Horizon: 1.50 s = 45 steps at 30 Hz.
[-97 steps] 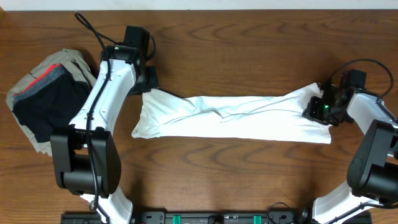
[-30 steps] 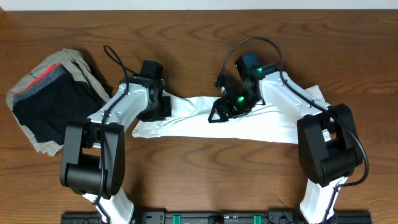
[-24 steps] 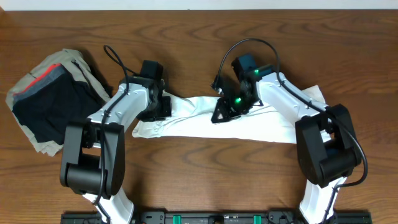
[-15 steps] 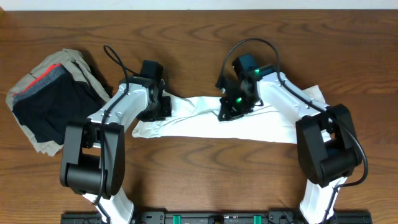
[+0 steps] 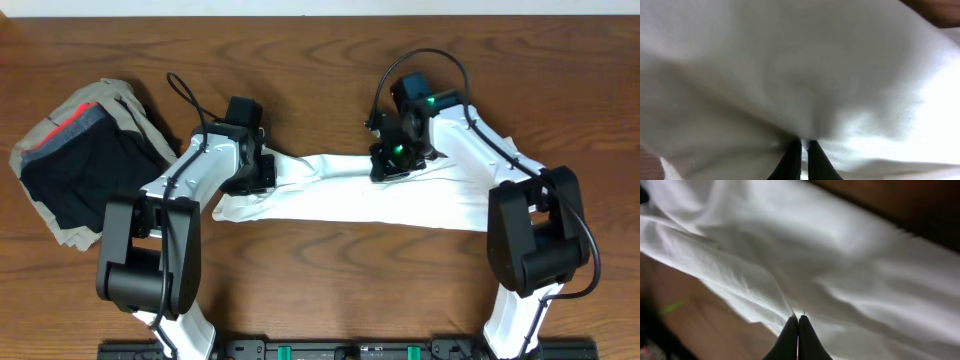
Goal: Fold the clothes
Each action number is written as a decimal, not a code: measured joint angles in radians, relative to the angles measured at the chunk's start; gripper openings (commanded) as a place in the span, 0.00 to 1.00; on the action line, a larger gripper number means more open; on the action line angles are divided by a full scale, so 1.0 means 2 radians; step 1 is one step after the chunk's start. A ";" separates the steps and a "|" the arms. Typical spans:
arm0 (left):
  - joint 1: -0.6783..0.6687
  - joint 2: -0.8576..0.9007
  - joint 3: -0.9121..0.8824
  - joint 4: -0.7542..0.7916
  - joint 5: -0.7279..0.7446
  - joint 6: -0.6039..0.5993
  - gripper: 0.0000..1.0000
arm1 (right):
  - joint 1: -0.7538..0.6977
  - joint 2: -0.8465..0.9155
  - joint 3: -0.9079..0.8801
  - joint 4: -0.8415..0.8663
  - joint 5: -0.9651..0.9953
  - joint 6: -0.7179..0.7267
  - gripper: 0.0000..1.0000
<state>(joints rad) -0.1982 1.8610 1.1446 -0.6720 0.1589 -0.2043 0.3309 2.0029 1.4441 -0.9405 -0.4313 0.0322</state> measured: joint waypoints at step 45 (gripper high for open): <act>-0.051 -0.182 0.027 0.003 0.009 0.001 0.22 | -0.220 -0.119 0.051 -0.100 0.170 0.031 0.33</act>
<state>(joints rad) -0.3008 1.4971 1.1976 -0.6655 0.1764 -0.2020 -0.1085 1.7649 1.5452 -1.1408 -0.0906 0.0952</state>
